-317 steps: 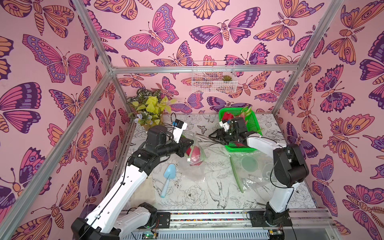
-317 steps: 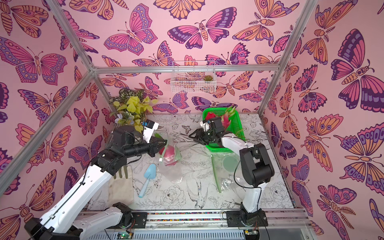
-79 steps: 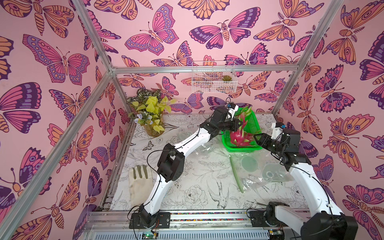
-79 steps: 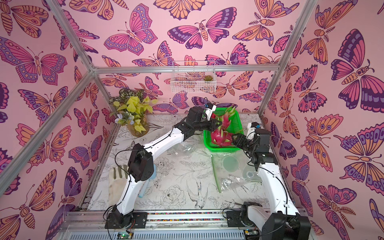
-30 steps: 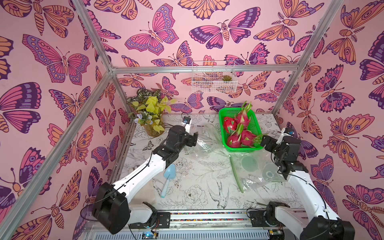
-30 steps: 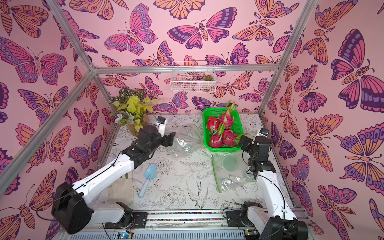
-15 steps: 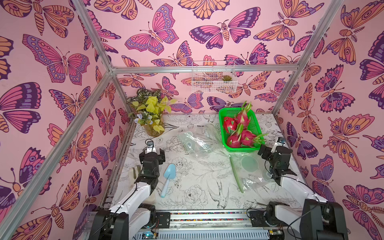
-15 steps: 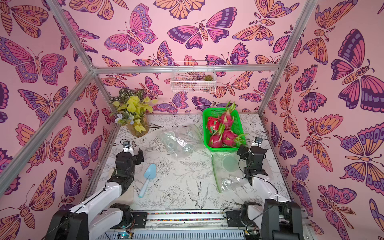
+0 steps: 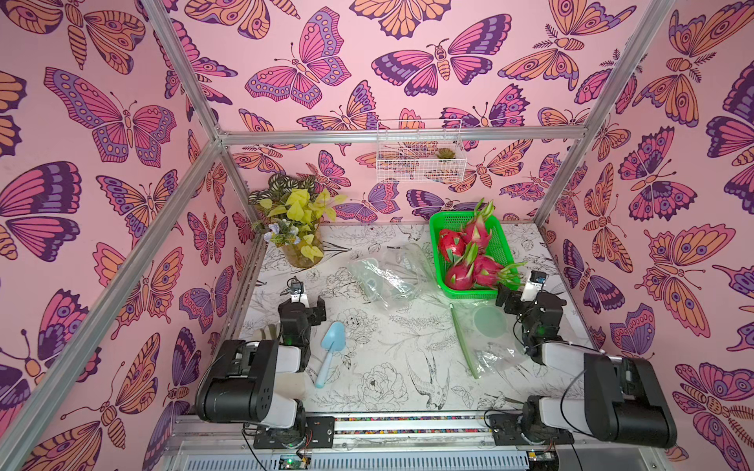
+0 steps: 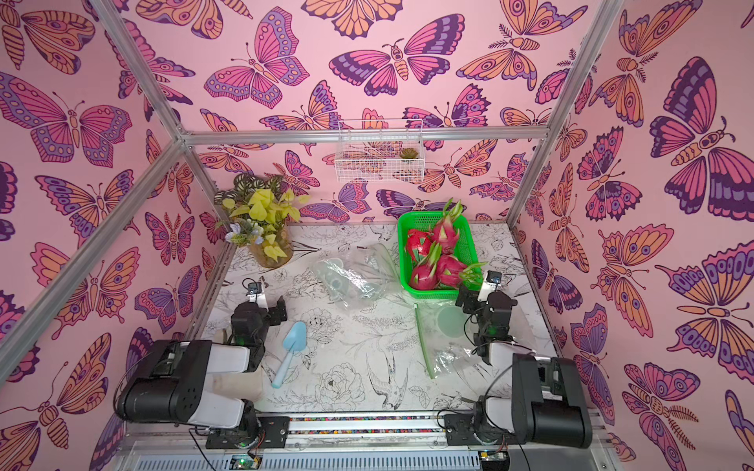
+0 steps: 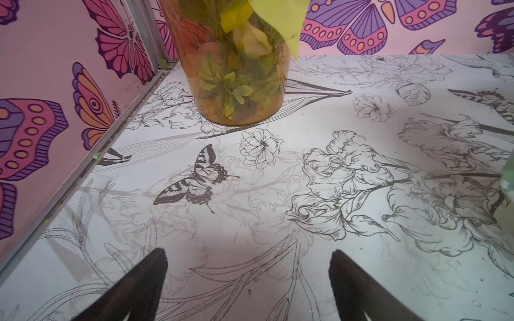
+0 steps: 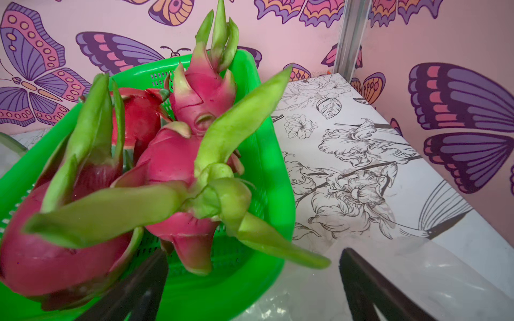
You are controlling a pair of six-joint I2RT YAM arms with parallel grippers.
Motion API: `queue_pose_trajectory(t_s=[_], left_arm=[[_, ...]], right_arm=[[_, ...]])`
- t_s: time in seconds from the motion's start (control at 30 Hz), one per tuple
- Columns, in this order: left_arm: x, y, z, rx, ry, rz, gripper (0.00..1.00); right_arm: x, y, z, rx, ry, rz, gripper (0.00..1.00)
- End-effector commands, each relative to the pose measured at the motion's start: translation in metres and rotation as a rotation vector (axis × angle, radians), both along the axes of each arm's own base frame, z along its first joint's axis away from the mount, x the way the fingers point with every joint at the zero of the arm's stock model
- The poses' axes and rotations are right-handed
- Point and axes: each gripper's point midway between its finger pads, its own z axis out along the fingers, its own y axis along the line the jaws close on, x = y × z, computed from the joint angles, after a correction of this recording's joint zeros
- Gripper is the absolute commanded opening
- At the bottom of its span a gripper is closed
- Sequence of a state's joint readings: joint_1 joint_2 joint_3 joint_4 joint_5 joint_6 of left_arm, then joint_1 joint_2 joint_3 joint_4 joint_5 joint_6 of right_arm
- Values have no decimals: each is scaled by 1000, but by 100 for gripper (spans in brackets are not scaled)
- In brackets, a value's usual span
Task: Open the zip-top bag and take out the dragon fruit
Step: Reset both arms
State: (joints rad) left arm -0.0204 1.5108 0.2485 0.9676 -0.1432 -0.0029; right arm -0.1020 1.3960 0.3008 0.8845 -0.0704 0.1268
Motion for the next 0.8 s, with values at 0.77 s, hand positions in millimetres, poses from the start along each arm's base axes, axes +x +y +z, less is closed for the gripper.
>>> queue_pose_trajectory(t_s=[0.77], left_arm=[[29, 3, 18, -9, -30, 4, 100]], right_arm=[[21, 17, -16, -62, 72, 63, 99]])
